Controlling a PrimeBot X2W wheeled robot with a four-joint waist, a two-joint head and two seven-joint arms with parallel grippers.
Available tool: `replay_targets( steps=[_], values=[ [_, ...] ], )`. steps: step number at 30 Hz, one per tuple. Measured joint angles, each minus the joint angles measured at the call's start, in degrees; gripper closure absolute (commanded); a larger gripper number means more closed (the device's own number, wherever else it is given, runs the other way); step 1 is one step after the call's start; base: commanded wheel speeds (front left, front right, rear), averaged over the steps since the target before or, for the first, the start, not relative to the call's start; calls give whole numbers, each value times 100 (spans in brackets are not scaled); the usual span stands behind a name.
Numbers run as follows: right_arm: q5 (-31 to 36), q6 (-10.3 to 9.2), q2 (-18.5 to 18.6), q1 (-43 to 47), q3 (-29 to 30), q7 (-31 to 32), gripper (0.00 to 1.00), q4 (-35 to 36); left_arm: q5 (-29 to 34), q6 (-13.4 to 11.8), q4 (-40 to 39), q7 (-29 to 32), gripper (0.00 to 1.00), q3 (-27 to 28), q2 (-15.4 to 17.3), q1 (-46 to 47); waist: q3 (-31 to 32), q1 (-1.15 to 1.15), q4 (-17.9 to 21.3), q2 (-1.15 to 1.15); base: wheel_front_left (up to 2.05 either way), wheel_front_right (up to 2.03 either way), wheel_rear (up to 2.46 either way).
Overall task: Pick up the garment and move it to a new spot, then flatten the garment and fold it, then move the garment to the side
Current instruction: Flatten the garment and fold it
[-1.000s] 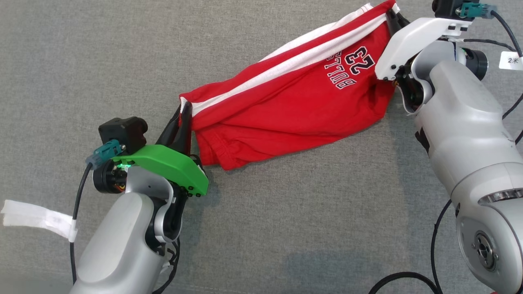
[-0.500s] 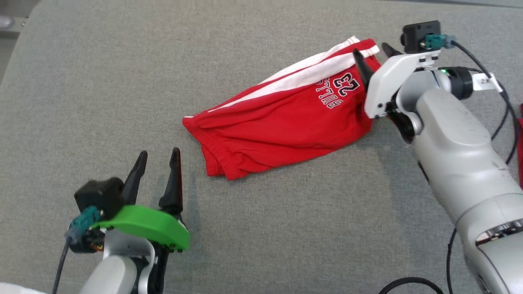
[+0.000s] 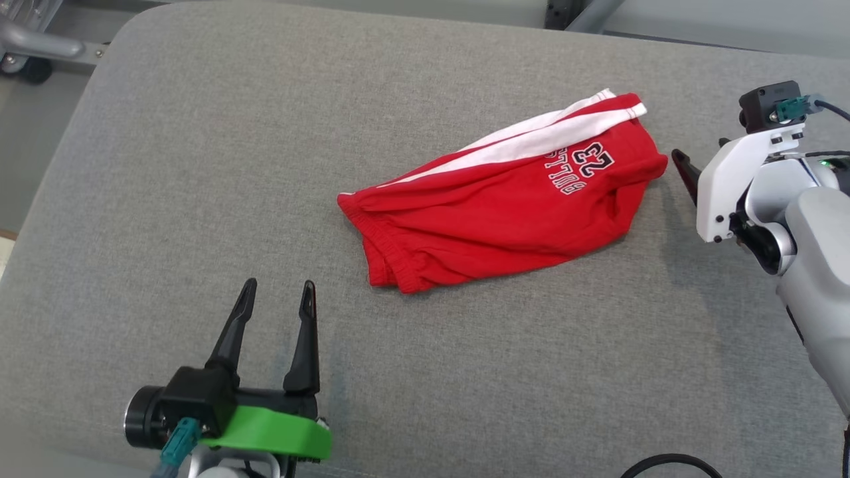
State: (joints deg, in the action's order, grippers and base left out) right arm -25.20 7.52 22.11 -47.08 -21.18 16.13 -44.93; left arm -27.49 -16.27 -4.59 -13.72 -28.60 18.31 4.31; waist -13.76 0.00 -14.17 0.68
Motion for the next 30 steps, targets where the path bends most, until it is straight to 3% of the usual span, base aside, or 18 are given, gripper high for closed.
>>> replay_targets(
  steps=[11,19,20,21,22,30],
  values=[
    [191,-1,53,-176,368,345,0,140,158,454,614,-108,0,-102,-682,782,-695,0,-544,0,0,0,0],
    [168,-4,-42,-343,511,392,0,44,296,666,835,-132,0,99,-939,849,-941,0,-911,0,0,0,0],
    [167,-5,-37,-365,533,415,17,24,308,691,857,-133,0,118,-977,832,-953,0,-934,0,0,0,0],
    [164,-4,-44,-373,571,435,64,-5,327,720,870,-133,0,137,-1004,816,-962,0,-947,0,0,0,0],
    [159,-4,-55,-376,592,446,100,-11,337,731,889,-133,0,169,-1018,799,-965,0,-950,0,0,0,0],
    [-446,0,-414,-189,1032,622,100,35,365,926,1118,-142,0,316,-1077,642,-806,0,-752,0,0,0,0]
  ],
)
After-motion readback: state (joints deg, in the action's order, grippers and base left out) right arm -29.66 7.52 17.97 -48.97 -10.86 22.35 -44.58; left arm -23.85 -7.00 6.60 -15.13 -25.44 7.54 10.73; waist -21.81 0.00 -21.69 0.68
